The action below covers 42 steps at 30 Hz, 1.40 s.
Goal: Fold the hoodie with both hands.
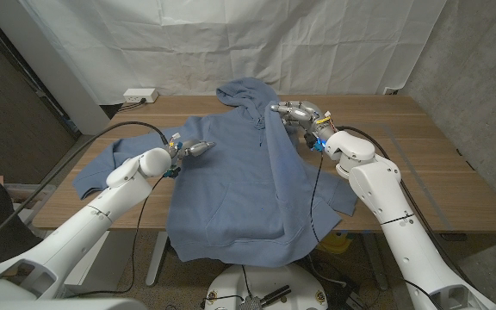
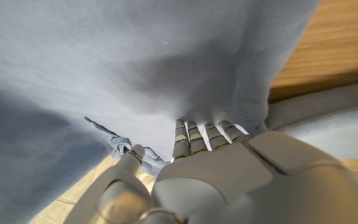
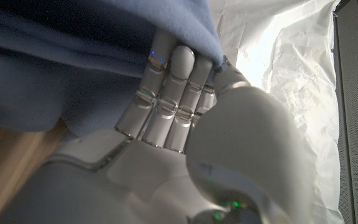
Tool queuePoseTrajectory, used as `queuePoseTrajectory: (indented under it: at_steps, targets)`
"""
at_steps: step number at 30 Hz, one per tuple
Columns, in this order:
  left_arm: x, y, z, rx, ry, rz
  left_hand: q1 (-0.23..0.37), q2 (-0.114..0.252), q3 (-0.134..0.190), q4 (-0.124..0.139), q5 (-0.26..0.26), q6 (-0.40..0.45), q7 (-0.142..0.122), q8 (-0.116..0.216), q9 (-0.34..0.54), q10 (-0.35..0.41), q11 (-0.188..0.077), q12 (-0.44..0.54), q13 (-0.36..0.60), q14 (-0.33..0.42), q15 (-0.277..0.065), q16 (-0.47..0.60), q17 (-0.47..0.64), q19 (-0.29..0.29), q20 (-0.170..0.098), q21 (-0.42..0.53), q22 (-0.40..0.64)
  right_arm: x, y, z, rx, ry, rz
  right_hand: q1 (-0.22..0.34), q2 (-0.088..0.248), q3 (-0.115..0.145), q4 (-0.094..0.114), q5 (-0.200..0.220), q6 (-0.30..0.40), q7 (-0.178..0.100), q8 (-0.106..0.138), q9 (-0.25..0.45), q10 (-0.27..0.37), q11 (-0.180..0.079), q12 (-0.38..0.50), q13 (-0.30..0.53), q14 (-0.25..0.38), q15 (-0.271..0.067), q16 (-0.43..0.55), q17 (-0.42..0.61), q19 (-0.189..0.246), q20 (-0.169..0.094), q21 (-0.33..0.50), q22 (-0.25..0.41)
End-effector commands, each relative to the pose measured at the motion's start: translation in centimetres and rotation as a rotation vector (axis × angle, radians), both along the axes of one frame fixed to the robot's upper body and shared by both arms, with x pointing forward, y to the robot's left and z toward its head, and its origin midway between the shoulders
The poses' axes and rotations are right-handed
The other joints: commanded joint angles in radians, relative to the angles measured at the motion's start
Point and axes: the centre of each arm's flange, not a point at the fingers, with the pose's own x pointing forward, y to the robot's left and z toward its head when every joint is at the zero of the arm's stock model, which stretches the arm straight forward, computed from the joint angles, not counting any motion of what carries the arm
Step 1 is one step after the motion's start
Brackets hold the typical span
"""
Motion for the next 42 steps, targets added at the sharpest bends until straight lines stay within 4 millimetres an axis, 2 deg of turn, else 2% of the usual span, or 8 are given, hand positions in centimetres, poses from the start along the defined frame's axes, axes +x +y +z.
queuePoseTrajectory:
  at_steps: [1,11,24,42]
  targets:
    - [-0.3,0.0,-0.2,-0.011,-0.007,0.004,-0.006,0.100,-0.006,-0.003,0.005,0.003,0.003,0.001,0.005,0.006,0.001,0.002,0.004,0.010,-0.002,0.004,0.004,0.018,0.019,0.010,0.012,-0.2,1.9,1.1,-0.034,-0.036,0.054,0.003,0.002,0.010,0.003,0.005,0.096,0.098,0.004,0.026,0.051,0.040,0.004,0.002,0.040,-0.045,-0.002,0.008,-0.004,-0.002,0.011,0.000]
    - [-0.4,0.2,-0.4,-0.023,-0.008,0.005,-0.006,0.102,-0.011,-0.002,0.007,0.003,0.004,0.000,0.005,0.005,0.001,0.002,0.004,0.010,-0.002,0.003,0.004,0.019,0.020,0.011,0.012,-0.2,3.0,1.7,-0.053,-0.057,0.088,0.001,0.001,0.017,0.003,0.005,0.095,0.097,0.001,0.028,0.050,0.040,0.004,0.004,0.044,-0.045,-0.013,0.011,-0.009,-0.003,0.026,-0.007]
    - [-0.4,0.1,-0.6,-0.032,-0.009,0.004,-0.006,0.104,-0.018,-0.003,0.010,0.003,0.003,0.001,0.005,0.005,0.002,0.001,0.004,0.010,-0.001,0.003,0.004,0.020,0.020,0.011,0.013,-0.6,5.7,3.4,-0.077,-0.114,0.148,-0.002,0.001,0.023,0.005,0.005,0.097,0.096,-0.003,0.029,0.049,0.040,0.003,0.005,0.050,-0.045,-0.028,0.011,-0.019,-0.005,0.043,-0.017]
    - [-0.5,0.1,-0.9,-0.043,-0.009,0.005,-0.006,0.106,-0.026,-0.003,0.014,0.000,0.009,0.000,0.005,0.003,-0.001,0.000,0.004,0.010,-0.001,0.003,0.004,0.020,0.019,0.011,0.013,-0.7,9.0,4.5,-0.116,-0.156,0.230,-0.007,0.000,0.031,0.005,0.004,0.099,0.095,-0.007,0.032,0.050,0.039,0.000,0.004,0.057,-0.047,-0.048,0.013,-0.029,-0.006,0.070,-0.032]
